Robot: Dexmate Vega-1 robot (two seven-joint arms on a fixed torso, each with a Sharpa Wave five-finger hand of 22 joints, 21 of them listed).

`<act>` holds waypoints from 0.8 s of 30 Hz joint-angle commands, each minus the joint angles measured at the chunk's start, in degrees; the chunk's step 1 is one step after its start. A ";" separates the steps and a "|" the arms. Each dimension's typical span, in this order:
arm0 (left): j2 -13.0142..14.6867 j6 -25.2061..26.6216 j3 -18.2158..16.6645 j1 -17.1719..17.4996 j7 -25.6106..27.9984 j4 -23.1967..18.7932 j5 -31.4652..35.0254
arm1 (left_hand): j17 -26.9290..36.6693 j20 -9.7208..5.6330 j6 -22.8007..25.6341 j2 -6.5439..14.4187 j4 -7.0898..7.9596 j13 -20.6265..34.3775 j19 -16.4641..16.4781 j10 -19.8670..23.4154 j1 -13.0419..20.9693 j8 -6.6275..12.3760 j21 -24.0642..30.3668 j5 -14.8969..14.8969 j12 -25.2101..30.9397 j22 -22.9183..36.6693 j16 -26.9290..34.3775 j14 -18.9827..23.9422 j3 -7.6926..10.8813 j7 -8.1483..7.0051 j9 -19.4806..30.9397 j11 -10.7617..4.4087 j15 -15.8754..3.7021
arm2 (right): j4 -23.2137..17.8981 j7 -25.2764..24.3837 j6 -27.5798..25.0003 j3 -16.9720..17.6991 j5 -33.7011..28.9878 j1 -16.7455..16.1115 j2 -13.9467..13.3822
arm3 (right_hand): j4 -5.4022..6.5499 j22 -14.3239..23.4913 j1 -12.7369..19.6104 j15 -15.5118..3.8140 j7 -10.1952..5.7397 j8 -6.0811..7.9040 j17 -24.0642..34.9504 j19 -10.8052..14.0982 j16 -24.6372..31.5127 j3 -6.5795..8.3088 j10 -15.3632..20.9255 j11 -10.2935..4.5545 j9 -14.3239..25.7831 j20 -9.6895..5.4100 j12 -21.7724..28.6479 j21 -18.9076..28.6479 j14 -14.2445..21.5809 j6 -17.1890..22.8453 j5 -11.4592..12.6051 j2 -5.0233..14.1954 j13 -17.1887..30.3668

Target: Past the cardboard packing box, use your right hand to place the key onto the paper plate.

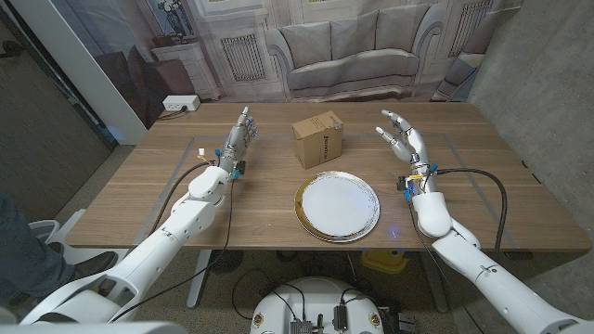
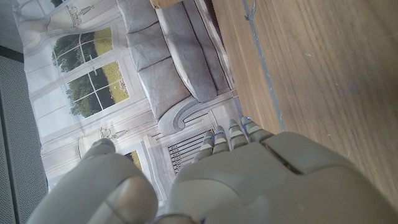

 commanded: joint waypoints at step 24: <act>0.10 -0.58 -0.58 0.71 0.45 -0.15 -0.19 | 0.19 0.29 0.68 0.07 -0.08 0.27 -0.34 0.40 0.32 -0.28 0.09 0.11 -0.16 0.33 -0.26 0.34 -0.26 0.06 0.31 0.16 -0.01 | 0.18 -16.50 -6.02 -4.74 -18.97 3.04 -2.21 | 0.65 0.36 2.74 -2.57 -0.86 0.97 0.22 2.24 0.43 -0.64 2.28 -0.97 0.22 -2.56 0.68 0.48 1.98 3.71 0.55 -0.51 0.06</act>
